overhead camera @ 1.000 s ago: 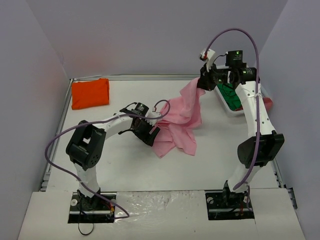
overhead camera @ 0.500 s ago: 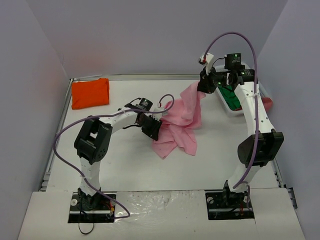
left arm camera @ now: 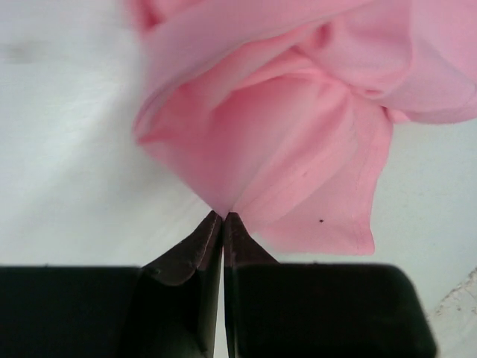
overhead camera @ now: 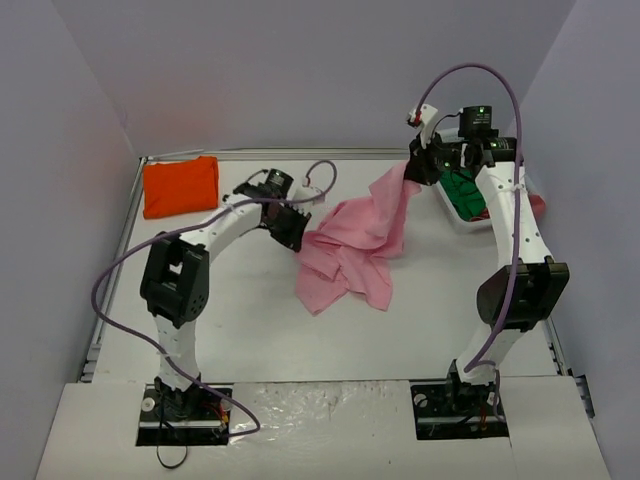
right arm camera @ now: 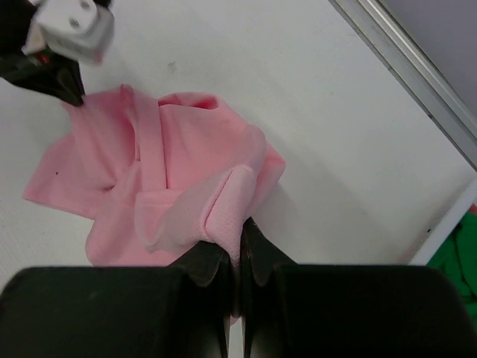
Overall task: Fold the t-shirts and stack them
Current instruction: Flatten out the tshirt
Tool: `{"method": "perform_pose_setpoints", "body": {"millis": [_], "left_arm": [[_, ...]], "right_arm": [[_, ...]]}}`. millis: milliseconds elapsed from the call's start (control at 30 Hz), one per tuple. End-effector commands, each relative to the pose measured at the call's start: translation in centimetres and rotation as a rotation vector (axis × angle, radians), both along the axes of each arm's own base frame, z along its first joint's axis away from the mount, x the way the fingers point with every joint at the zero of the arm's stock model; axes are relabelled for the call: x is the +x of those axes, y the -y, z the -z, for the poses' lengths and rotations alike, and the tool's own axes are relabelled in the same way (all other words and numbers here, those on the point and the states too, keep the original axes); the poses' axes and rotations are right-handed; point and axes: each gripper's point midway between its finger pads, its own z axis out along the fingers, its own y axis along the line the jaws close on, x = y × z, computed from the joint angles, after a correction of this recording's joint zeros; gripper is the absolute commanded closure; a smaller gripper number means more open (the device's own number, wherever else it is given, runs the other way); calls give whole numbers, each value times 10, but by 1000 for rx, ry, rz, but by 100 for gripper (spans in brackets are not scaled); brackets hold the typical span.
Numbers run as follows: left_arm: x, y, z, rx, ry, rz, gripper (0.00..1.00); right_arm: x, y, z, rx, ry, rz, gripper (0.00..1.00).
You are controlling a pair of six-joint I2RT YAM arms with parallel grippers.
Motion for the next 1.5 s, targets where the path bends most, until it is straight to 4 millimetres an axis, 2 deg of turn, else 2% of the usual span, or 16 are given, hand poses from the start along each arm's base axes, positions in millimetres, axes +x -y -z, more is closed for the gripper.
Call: {"method": "perform_pose_setpoints", "body": {"millis": [0,67,100,267,333,400,533,600,833,967,1133,1233,1333,1367,1433,1467], "left_arm": [[83,-87,-127,50,373,-219,98],[94,-117,-169,90,481,-258,98],[103,-136,-202,123,577,-302,98],[79,-172,-306,182,870,-356,98],[65,-184,-330,201,928,-393,98],[55,-190,-336,215,943,-401,98],[31,-201,-340,227,974,-422,97],[27,-202,-329,238,964,-418,98],[-1,-215,-327,258,982,-443,98],[-22,-203,-320,179,937,-404,98],[-41,-185,-317,64,880,-358,98],[-25,-184,-314,81,879,-368,98],[7,-183,-299,109,869,-370,98],[16,-181,-283,115,842,-363,97],[44,-177,-253,116,778,-358,98],[54,-177,-249,96,758,-365,98]], "right_arm": [[19,20,-26,14,50,80,100],[25,22,-48,28,93,99,100],[25,22,-58,34,113,104,100],[16,38,-108,51,221,154,100],[6,42,-121,47,256,162,100],[-4,45,-126,37,274,168,100],[-18,48,-125,16,283,172,100],[-24,49,-125,11,284,177,100],[-57,47,-125,25,279,181,100],[-94,40,-132,60,287,177,100],[-118,37,-139,93,293,188,100],[-102,43,-144,93,318,233,100],[-59,55,-130,98,284,329,100],[-36,57,-109,101,218,352,100],[-9,59,-103,108,196,370,100],[15,59,-74,105,120,375,100]]}}
